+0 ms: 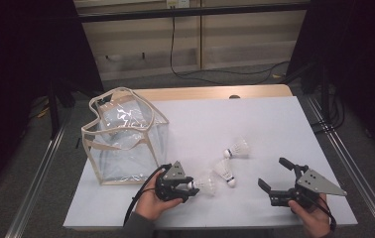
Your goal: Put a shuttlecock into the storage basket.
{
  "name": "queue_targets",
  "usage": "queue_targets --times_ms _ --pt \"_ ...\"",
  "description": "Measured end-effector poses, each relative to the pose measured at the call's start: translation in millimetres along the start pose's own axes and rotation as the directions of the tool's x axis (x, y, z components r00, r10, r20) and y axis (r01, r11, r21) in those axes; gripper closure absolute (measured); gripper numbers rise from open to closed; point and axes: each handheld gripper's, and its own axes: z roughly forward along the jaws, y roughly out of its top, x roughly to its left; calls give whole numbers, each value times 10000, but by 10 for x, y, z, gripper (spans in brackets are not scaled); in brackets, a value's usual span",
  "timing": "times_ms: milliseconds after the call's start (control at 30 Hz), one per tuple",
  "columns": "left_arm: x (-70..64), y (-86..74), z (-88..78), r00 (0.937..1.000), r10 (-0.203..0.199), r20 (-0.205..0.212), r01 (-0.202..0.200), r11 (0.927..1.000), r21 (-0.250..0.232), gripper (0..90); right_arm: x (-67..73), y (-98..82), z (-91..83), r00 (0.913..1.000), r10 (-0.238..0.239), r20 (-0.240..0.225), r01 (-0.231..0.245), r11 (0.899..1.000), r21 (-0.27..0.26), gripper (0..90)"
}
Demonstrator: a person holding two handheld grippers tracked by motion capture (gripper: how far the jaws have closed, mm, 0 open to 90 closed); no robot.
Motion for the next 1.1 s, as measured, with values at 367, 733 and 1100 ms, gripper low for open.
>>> queue_targets --times_ms 367,733,1100 --pt "8 -8 28 9992 80 387 -86 9998 157 616 -25 -15 -32 9998 141 131 -142 9999 55 19" --pt "-24 -6 -13 9977 -47 676 38 9999 137 652 -29 -17 -45 9997 129 193 -130 9999 48 19" --pt "-86 40 -110 9949 -442 906 425 9989 207 653 -26 -11 -45 9997 87 211 -87 10000 2 19"
